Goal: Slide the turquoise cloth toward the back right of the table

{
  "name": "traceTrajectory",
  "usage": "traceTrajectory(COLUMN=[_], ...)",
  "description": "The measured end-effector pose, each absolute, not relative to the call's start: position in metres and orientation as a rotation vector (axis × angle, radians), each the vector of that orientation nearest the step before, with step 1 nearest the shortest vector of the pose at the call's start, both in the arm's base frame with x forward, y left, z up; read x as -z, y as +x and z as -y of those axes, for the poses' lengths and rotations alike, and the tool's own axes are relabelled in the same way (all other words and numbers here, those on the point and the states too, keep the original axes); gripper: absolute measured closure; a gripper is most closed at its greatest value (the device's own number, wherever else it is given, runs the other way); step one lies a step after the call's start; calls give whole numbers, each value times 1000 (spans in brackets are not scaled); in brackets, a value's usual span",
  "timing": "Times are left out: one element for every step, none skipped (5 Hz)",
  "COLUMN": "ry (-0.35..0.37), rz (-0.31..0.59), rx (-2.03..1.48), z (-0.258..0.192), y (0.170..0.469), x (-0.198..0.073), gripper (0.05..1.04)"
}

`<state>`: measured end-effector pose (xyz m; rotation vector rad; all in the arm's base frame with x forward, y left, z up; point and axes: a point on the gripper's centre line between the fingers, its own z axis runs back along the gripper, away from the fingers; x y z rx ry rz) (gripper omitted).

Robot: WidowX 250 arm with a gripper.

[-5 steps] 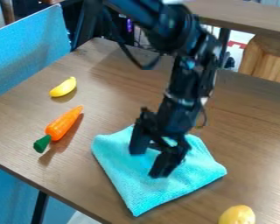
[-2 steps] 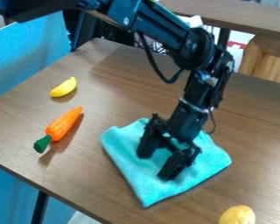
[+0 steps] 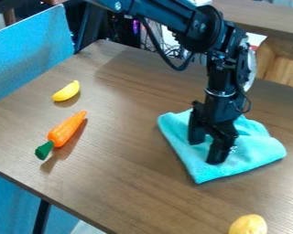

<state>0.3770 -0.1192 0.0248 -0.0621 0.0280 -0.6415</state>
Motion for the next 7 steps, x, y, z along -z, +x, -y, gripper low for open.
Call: traceTrajectory(ry=[-66, -96, -104, -68, -41, 10, 61], rz=[56, 101, 112, 148, 169, 73, -70], rx=[628, 599, 527, 435, 399, 333, 297], z=[131, 138, 136, 127, 118, 104, 92], y=[403, 412, 406, 400, 385, 364, 341], x=[-28, -32, -37, -70, -93, -104, -100], gripper=[83, 83, 83, 83, 83, 83, 83])
